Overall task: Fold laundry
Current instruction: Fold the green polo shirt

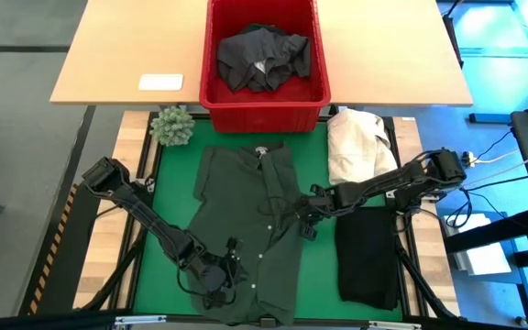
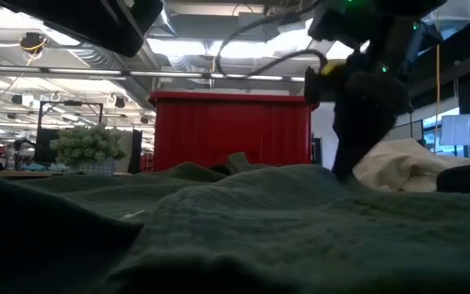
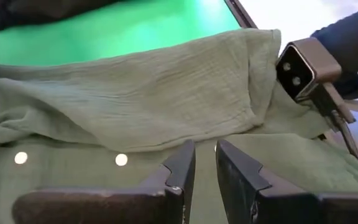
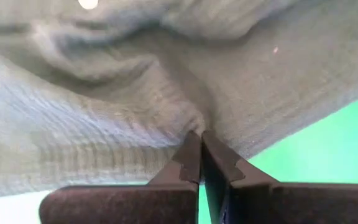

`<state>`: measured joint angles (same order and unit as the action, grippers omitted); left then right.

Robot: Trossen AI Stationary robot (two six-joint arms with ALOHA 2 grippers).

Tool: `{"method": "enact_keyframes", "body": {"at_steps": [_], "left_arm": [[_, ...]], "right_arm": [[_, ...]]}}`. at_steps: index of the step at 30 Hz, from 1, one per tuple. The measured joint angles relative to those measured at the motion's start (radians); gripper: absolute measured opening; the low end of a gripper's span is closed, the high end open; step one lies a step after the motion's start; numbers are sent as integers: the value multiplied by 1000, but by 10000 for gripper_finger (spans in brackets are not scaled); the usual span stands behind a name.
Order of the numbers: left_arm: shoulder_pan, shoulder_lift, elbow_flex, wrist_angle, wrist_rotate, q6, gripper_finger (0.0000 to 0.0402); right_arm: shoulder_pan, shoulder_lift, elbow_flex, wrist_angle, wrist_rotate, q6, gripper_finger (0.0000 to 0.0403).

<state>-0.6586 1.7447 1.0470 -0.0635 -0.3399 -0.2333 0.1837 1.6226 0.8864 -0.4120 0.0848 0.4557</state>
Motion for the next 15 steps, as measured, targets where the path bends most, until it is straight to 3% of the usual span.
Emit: {"method": "enact_keyframes", "body": {"at_steps": [10, 15], "left_arm": [[1, 1, 0, -26, -44, -4, 60], [1, 1, 0, -28, -44, -5, 59]], "right_arm": [[-1, -13, 0, -6, 27, 0, 6], [-1, -13, 0, -8, 53, -10, 38]]}}
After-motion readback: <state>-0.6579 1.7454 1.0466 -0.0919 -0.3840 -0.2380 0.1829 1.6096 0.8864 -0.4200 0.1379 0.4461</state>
